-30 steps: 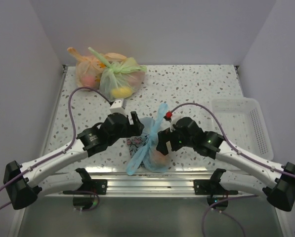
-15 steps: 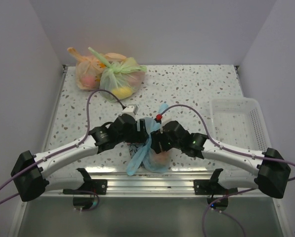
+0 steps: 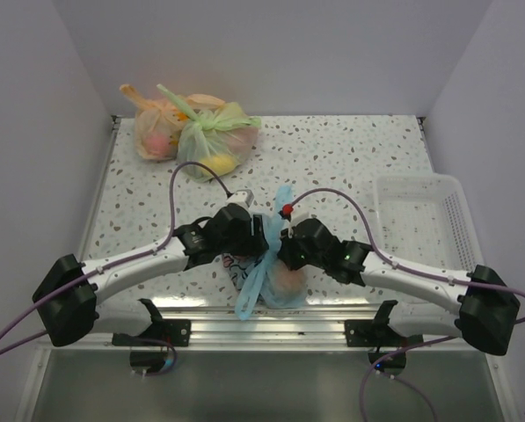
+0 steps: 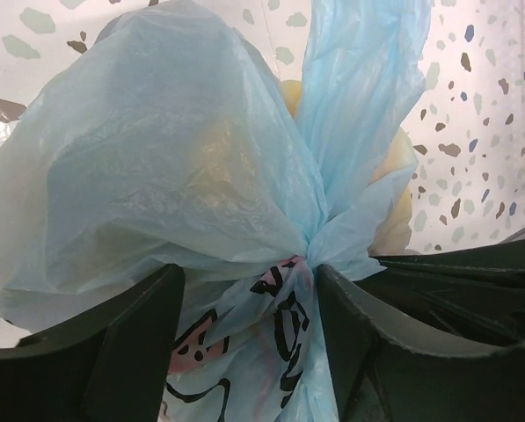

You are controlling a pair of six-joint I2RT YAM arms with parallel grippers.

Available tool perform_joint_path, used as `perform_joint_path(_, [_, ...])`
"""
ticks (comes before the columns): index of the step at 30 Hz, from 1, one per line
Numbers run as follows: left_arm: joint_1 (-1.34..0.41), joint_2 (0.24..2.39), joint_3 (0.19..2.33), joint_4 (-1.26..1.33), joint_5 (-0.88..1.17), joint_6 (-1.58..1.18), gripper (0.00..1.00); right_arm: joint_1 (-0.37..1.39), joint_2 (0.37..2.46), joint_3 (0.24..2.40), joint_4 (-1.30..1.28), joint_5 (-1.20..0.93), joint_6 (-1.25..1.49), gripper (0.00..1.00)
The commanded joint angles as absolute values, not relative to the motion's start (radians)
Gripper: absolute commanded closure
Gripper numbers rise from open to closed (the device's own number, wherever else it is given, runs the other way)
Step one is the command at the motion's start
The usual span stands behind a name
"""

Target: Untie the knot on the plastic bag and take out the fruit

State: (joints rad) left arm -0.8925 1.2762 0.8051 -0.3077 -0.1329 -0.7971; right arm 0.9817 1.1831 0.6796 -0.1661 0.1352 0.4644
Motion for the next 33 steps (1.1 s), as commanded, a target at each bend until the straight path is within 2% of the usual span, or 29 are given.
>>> perform_joint_path(1, [-0.891,1.281,0.802,-0.250,-0.144,-0.822,0.35,0.985,1.146,0.654,-0.152,0.152,0.482,1.00])
perform_joint_path(2, [-0.891,1.284,0.801,-0.249,-0.147,-0.825,0.38,0.985,1.141,0.652,-0.150,0.155,0.482,1.00])
perform_joint_path(5, [-0.893,1.278,0.795,-0.244,-0.146,-0.827,0.60,0.985,1.121,0.644,-0.155,0.179,0.485,1.00])
perform_joint_path(6, [-0.891,1.273,0.793,-0.239,-0.147,-0.828,0.75,0.986,1.115,0.643,-0.158,0.186,0.486,1.00])
perform_joint_path(9, [-0.891,1.253,0.785,-0.241,-0.163,-0.824,1.00,0.985,1.089,0.635,-0.175,0.227,0.497,1.00])
perform_joint_path(15, [-0.865,1.195,0.790,-0.308,-0.259,-0.782,1.00,0.970,1.006,0.640,-0.267,0.400,0.505,1.00])
perform_joint_path(23, [-0.579,0.988,0.761,-0.449,-0.333,-0.675,1.00,0.812,0.783,0.623,-0.445,0.555,0.575,1.00])
perform_joint_path(25, [-0.537,0.973,0.773,-0.475,-0.341,-0.638,1.00,0.807,0.746,0.623,-0.449,0.563,0.563,1.00])
perform_joint_path(28, [-0.537,0.965,0.787,-0.502,-0.316,-0.600,1.00,0.808,0.765,0.653,-0.416,0.462,0.468,1.00])
perform_joint_path(30, [-0.537,0.945,0.779,-0.466,-0.237,-0.574,1.00,0.808,0.804,0.693,-0.416,0.321,0.395,0.91])
perform_joint_path(31, [-0.537,0.937,0.769,-0.453,-0.212,-0.555,1.00,0.811,0.848,0.742,-0.431,0.267,0.327,0.74])
perform_joint_path(33, [-0.537,0.925,0.765,-0.439,-0.167,-0.548,1.00,0.819,0.882,0.796,-0.452,0.172,0.229,0.54])
